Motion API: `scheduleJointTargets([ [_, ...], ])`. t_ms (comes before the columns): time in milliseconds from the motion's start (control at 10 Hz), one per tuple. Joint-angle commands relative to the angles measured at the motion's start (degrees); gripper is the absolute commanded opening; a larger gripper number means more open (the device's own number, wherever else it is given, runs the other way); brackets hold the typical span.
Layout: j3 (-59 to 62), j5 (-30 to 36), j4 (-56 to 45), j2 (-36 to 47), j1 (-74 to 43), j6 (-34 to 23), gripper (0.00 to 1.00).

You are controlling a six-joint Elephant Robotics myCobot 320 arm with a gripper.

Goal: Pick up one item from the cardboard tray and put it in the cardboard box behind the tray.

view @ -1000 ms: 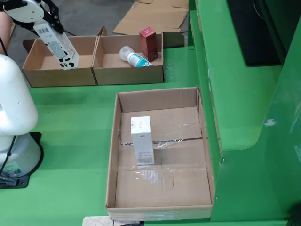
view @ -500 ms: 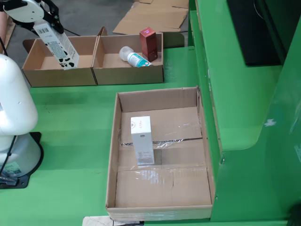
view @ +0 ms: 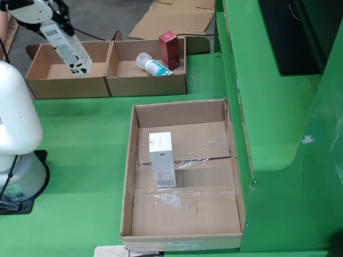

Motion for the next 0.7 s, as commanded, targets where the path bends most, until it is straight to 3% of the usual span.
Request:
scheduleJointTargets([
  [0, 1.1, 1.3, 8.9, -2.7, -5.1, -7.9, 0.00],
  [500, 1.1, 2.2, 19.1, -7.1, -9.0, -15.0, 0.00],
  [600, 1.1, 2.0, 25.4, -9.7, -9.1, -16.2, 0.00],
])
